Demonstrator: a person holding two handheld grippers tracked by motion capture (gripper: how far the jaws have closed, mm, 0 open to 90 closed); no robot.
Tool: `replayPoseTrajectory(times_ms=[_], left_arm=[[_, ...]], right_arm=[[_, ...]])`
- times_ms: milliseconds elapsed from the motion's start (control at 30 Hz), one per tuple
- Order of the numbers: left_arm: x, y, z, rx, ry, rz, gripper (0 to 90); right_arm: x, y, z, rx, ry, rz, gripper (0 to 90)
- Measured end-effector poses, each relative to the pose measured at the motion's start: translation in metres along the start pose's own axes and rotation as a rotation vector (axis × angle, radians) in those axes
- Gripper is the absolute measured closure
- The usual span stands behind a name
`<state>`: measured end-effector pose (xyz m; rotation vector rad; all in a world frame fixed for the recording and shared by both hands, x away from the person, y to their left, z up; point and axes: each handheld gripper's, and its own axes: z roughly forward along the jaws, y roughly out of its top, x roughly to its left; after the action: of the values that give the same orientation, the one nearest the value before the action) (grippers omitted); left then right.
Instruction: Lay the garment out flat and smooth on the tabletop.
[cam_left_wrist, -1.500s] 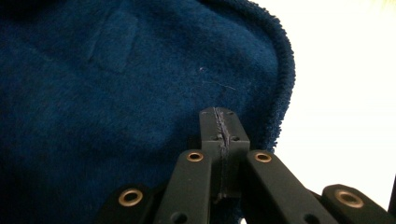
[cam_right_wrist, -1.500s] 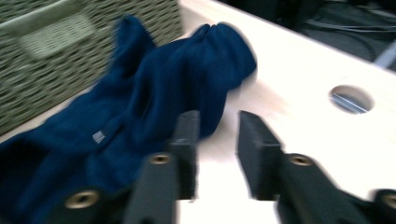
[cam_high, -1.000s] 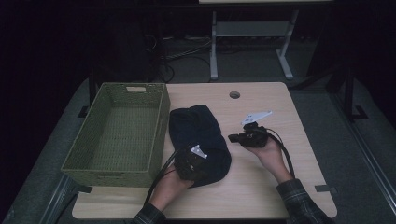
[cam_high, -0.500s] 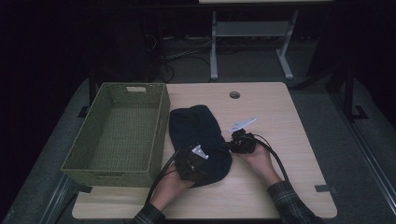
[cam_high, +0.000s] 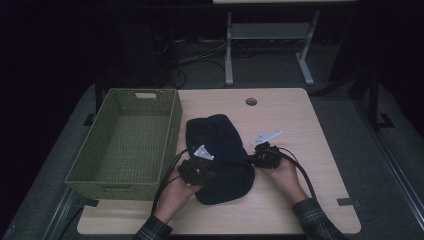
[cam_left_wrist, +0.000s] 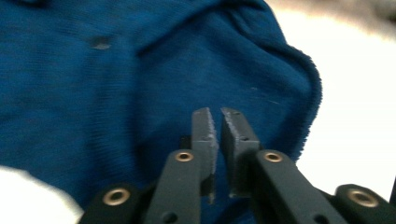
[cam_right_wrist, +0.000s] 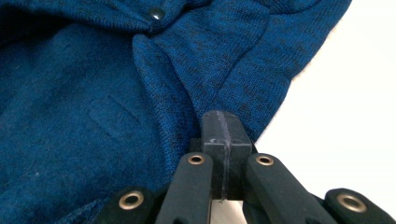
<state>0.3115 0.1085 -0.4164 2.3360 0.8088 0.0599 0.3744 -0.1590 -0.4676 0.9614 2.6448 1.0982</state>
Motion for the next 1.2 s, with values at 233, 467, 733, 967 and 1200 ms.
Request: replayPoseTrajectory(times_ms=[233, 467, 733, 967, 1200], left_arm=[[-0.002, 0.008, 0.005, -0.009, 0.066, -0.007, 89.9], [0.006, 0.015, 0.014, 0.009, 0.110, -0.024, 90.0], [0.014, 0.017, 0.047, 0.092, 0.127, -0.017, 90.0], [0.019, 0.023, 0.055, 0.092, 0.124, -0.016, 90.0], [0.018, 0.024, 0.057, 0.089, 0.127, -0.004, 90.0]], right_arm=[[-0.002, -0.013, -0.015, 0.014, -0.026, 0.010, 90.0], [-0.004, -0.029, -0.031, 0.023, -0.047, 0.019, 90.0], [0.000, -0.050, -0.050, 0.024, -0.062, 0.033, 90.0], [0.010, -0.063, -0.060, 0.027, -0.056, 0.027, 90.0], [0.023, -0.071, -0.066, 0.030, -0.036, 0.012, 90.0]])
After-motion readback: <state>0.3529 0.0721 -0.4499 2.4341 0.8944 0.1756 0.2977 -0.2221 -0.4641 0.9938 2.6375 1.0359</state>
